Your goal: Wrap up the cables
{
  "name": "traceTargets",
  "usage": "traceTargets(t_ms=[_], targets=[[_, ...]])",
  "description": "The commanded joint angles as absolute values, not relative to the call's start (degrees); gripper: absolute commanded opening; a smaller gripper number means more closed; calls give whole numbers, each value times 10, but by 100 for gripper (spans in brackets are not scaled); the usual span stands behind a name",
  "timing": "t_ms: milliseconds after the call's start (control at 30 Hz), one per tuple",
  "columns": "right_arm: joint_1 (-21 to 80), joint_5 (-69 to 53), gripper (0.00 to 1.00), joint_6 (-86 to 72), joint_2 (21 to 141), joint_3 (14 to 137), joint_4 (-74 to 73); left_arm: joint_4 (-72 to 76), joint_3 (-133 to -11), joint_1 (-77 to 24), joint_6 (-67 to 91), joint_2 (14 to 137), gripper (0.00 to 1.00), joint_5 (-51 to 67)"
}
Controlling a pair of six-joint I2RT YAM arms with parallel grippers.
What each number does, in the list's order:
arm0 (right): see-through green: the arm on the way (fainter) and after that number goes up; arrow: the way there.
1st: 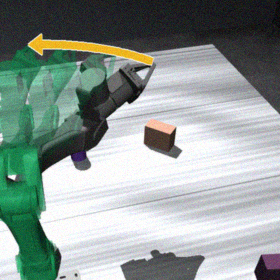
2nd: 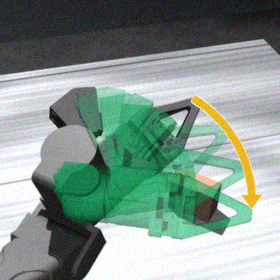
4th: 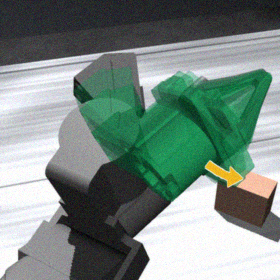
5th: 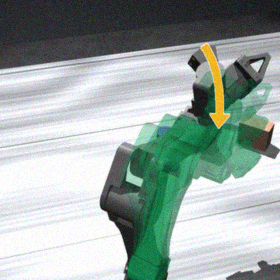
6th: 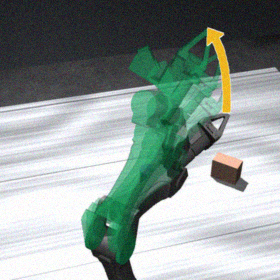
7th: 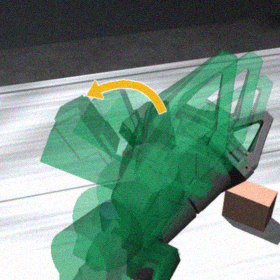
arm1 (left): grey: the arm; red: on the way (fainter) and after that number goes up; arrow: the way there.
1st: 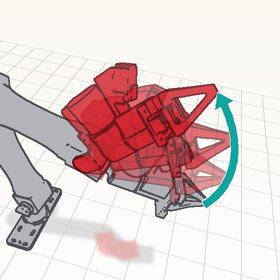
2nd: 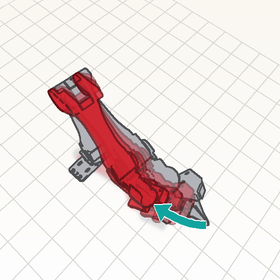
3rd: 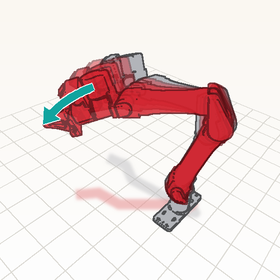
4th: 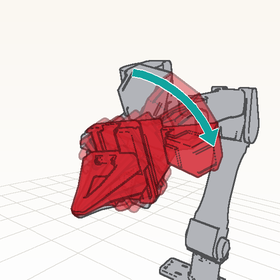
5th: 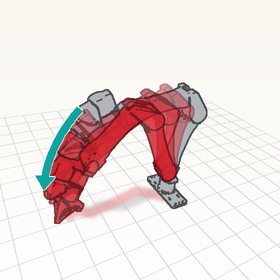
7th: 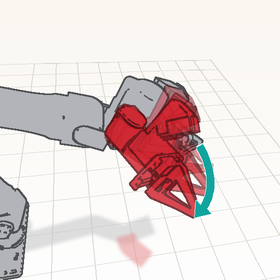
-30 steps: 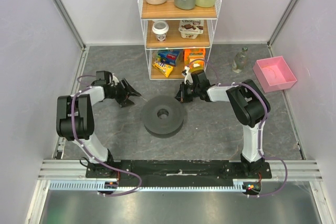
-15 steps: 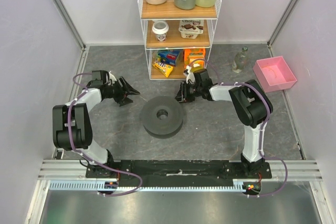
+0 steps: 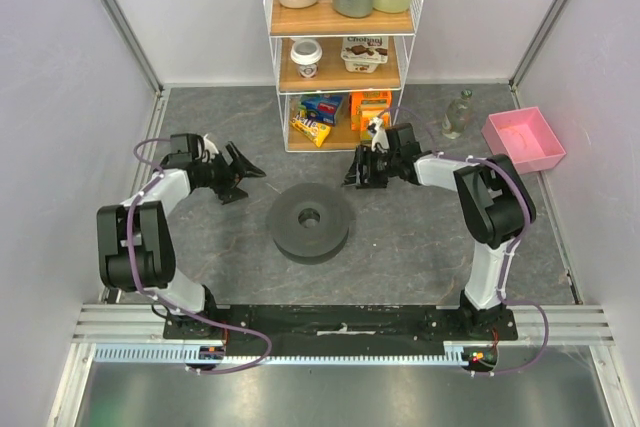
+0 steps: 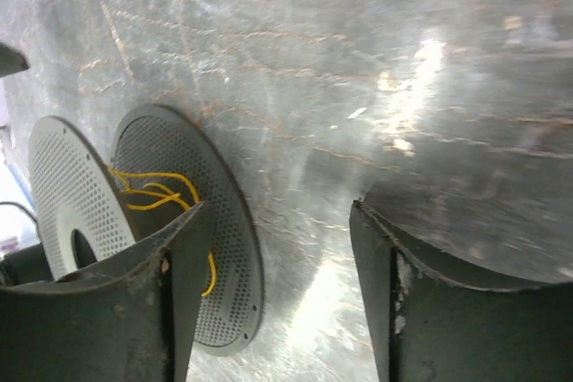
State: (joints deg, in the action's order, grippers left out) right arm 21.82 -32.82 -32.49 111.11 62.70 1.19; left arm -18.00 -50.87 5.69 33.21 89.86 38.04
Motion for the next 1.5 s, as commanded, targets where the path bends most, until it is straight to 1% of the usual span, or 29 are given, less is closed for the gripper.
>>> traceTargets(t_ms=[0, 67, 167, 233, 467, 533, 600, 700, 800, 933, 1000, 1100, 1200, 1300, 1467], targets=[[183, -286, 72, -312, 1067, 636, -15, -194, -510, 69, 309, 862, 97, 390], [171, -287, 74, -308, 1056, 635, -26, -201, -511, 74, 304, 855, 98, 395], [161, -288, 84, -295, 1035, 634, -44, -215, -514, 81, 295, 842, 99, 399], [162, -292, 88, -279, 1022, 632, -64, -225, -515, 84, 287, 831, 99, 403], [159, -291, 91, -297, 922, 579, -59, -274, -540, 100, 249, 781, 99, 417], [156, -283, 93, -299, 882, 572, -65, -311, -563, 111, 234, 781, 99, 434], [153, -269, 98, -295, 839, 567, -83, -359, -594, 118, 206, 789, 99, 450], [148, -248, 98, -279, 785, 562, -119, -434, -654, 121, 136, 803, 99, 447], [142, -225, 98, -246, 740, 566, -154, -480, -697, 120, 99, 797, 99, 429], [134, -164, 98, -189, 701, 597, -226, -504, -738, 120, 54, 771, 99, 389], [117, -151, 98, -167, 675, 592, -245, -509, -745, 116, 23, 748, 99, 349], [102, -118, 98, -121, 636, 577, -275, -512, -733, 102, -25, 710, 99, 268], [100, -68, 98, -82, 596, 550, -293, -504, -694, 81, -75, 663, 99, 211], [93, -45, 98, -60, 563, 525, -300, -497, -654, 72, -104, 614, 99, 181], [78, -49, 98, -60, 516, 492, -305, -477, -599, 71, -119, 547, 99, 164]])
